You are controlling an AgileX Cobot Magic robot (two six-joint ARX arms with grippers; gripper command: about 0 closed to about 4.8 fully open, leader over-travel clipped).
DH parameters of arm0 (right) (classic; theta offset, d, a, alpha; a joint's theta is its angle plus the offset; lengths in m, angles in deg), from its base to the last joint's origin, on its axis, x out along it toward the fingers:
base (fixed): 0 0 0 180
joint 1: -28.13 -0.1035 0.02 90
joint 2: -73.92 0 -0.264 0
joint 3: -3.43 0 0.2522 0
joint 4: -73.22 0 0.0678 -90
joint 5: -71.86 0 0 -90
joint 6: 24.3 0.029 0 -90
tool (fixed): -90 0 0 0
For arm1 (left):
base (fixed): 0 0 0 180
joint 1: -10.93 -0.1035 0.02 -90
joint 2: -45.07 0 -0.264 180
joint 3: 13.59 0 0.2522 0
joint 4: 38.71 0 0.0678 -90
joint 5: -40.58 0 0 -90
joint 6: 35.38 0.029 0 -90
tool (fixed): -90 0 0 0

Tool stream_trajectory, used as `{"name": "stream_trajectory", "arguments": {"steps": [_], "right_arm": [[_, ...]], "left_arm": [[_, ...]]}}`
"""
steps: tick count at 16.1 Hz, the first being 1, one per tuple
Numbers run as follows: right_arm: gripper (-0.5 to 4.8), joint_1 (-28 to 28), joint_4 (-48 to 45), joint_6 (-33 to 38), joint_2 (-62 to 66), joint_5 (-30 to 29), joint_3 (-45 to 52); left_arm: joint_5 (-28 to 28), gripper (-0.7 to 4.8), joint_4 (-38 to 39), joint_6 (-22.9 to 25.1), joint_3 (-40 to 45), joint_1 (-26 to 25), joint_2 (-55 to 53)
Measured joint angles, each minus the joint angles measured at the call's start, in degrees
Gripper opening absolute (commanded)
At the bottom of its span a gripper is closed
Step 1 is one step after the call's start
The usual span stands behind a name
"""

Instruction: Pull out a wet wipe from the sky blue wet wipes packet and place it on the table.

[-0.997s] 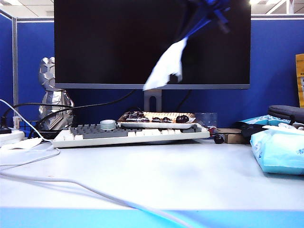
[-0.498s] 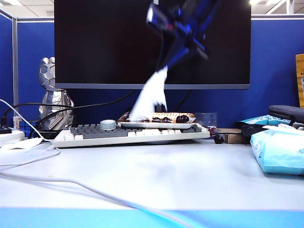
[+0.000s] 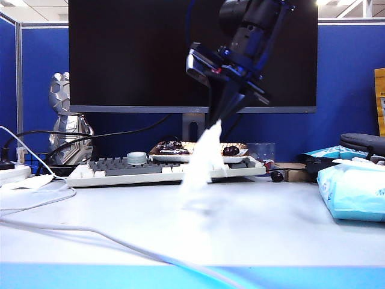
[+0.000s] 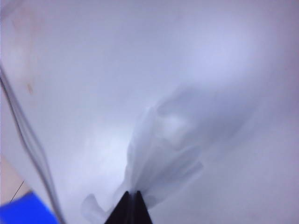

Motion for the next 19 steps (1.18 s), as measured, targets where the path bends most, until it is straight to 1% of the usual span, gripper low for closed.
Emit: {"name": "stream_trajectory", "arguments": {"steps": [2, 5, 6, 7, 12, 15, 16, 18, 19], "right_arm": [[-0.01, 0.0, 1.9, 0.0, 0.1, 0.0, 0.0], [0.05, 0.0, 1.9, 0.0, 0.1, 0.0, 0.0], [1.49, 0.0, 1.9, 0.0, 0.2, 0.0, 0.0], [2.32, 0.0, 2.0, 0.0, 1.1, 0.0, 0.0], [2.35, -0.1, 2.6, 0.0, 1.7, 0.1, 0.0], [2.29, -0.2, 2.6, 0.0, 1.7, 0.4, 0.0], [1.81, -0.2, 2.4, -0.2, 1.7, 0.4, 0.0], [0.22, -0.2, -0.3, -0.2, 1.6, 0.6, 0.0], [-0.06, -0.2, -1.7, -0.2, 1.5, 0.6, -0.1]], "left_arm": [[0.0, -0.03, 0.0, 0.0, 0.0, 0.0, 0.0], [0.0, -0.03, 0.0, 0.0, 0.0, 0.0, 0.0], [0.0, -0.03, 0.0, 0.0, 0.0, 0.0, 0.0], [0.0, -0.03, 0.0, 0.0, 0.0, 0.0, 0.0], [0.0, -0.03, 0.0, 0.0, 0.0, 0.0, 0.0], [0.0, -0.03, 0.0, 0.0, 0.0, 0.0, 0.0], [0.0, -0.03, 0.0, 0.0, 0.0, 0.0, 0.0], [0.0, -0.03, 0.0, 0.0, 0.0, 0.0, 0.0], [0.0, -0.03, 0.0, 0.0, 0.0, 0.0, 0.0]]}}
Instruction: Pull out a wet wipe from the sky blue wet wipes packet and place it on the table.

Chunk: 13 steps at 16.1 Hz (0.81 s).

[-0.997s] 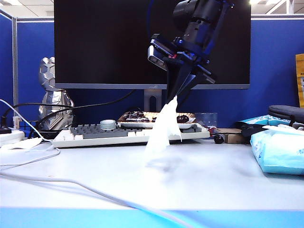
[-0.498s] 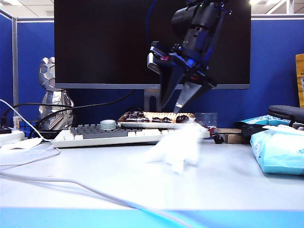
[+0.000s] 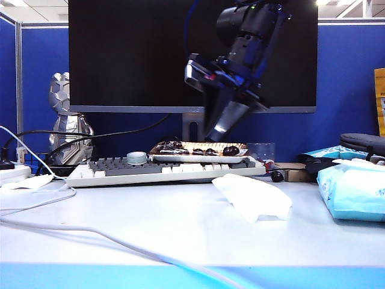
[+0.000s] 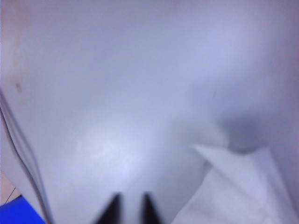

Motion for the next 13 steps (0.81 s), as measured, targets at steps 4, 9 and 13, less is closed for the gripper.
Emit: {"name": "stream_trajectory", "arguments": {"steps": [4, 9, 13], "right_arm": [[-0.06, -0.1, -0.2, -0.2, -0.4, 0.7, -10.2], [-0.06, -0.1, 3.0, 0.2, -5.8, 4.5, -29.8], [-0.05, -0.1, 3.1, 2.8, -13.9, 6.5, -39.5]], "left_arm": [[0.0, -0.03, 0.0, 0.0, 0.0, 0.0, 0.0], [0.0, -0.03, 0.0, 0.0, 0.0, 0.0, 0.0], [0.0, -0.03, 0.0, 0.0, 0.0, 0.0, 0.0]]}}
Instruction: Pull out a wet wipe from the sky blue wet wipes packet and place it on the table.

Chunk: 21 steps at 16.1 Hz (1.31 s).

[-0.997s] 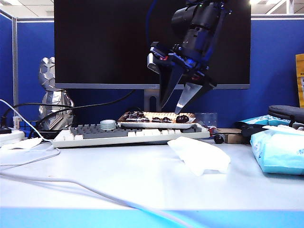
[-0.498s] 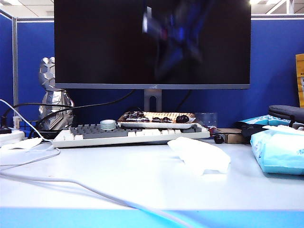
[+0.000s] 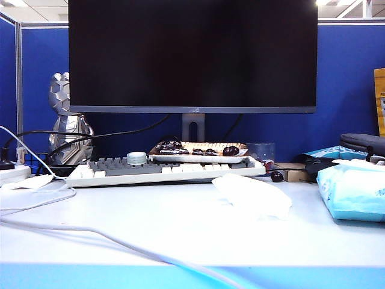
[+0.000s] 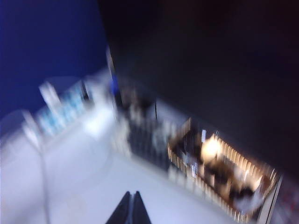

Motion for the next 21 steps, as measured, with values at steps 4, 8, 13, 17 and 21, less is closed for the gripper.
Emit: {"name": "stream_trajectory", "arguments": {"steps": [4, 8, 13, 17, 21], "right_arm": [[-0.05, 0.0, 1.8, 2.0, -12.9, 0.1, -4.6], [-0.05, 0.0, 1.9, 3.1, -30.0, 6.6, -4.7], [-0.05, 0.0, 1.5, 3.1, -47.4, 9.9, -5.0], [-0.05, 0.0, 8.0, 2.1, -52.9, 11.5, -4.9], [-0.05, -0.1, 11.1, -5.2, -58.2, 19.6, 10.9]], "left_arm": [[0.0, -0.03, 0.0, 0.0, 0.0, 0.0, 0.0], [0.0, -0.03, 0.0, 0.0, 0.0, 0.0, 0.0], [0.0, -0.03, 0.0, 0.0, 0.0, 0.0, 0.0], [0.0, -0.03, 0.0, 0.0, 0.0, 0.0, 0.0], [0.0, -0.03, 0.0, 0.0, 0.0, 0.0, 0.0]]}}
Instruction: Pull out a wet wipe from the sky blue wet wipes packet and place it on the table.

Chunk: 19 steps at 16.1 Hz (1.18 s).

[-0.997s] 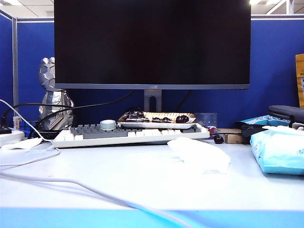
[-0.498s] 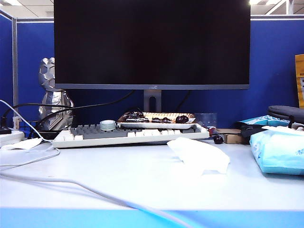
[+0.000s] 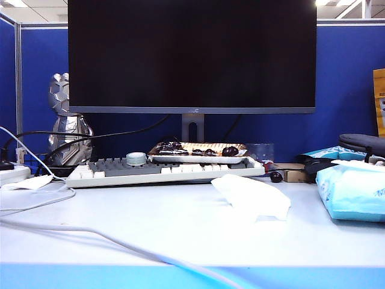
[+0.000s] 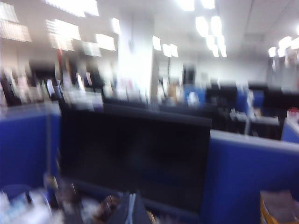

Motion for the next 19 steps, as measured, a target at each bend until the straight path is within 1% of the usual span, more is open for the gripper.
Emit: {"name": "stream_trajectory", "arguments": {"steps": [1, 2, 4, 5, 6, 8, 10, 11, 13, 16, 19], "right_arm": [[-0.05, 0.0, -4.0, -0.4, -1.8, 0.0, 6.3], [-0.05, 0.5, -15.3, -0.8, -5.7, 0.0, 20.1], [-0.05, 2.5, -29.7, -0.8, -10.6, -0.3, 37.1], [-0.05, 4.6, -39.0, -0.9, -12.8, -1.7, 47.2], [-0.05, 6.2, -44.0, -0.9, -15.0, -3.4, 55.4], [-0.05, 8.7, -50.1, -0.9, -17.8, -7.5, 67.4], [-0.05, 11.0, -57.0, -0.9, -21.8, -12.8, 80.2], [-0.05, 12.0, -59.1, -0.7, -23.4, -14.1, 85.4], [-0.05, 13.8, -61.3, -0.1, -26.7, -15.6, 93.5], [-0.05, 16.9, -63.2, 2.1, -33.4, -16.1, 103.5], [-0.05, 17.8, -63.2, 2.3, -37.6, -16.2, 109.5]], "left_arm": [[0.0, -0.03, 0.0, 0.0, 0.0, 0.0, 0.0], [0.0, -0.03, 0.0, 0.0, 0.0, 0.0, 0.0], [0.0, -0.03, 0.0, 0.0, 0.0, 0.0, 0.0], [0.0, -0.03, 0.0, 0.0, 0.0, 0.0, 0.0], [0.0, -0.03, 0.0, 0.0, 0.0, 0.0, 0.0], [0.0, -0.03, 0.0, 0.0, 0.0, 0.0, 0.0], [0.0, -0.03, 0.0, 0.0, 0.0, 0.0, 0.0], [0.0, -0.03, 0.0, 0.0, 0.0, 0.0, 0.0], [0.0, -0.03, 0.0, 0.0, 0.0, 0.0, 0.0], [0.0, -0.03, 0.0, 0.0, 0.0, 0.0, 0.0], [0.0, -0.03, 0.0, 0.0, 0.0, 0.0, 0.0]]}}
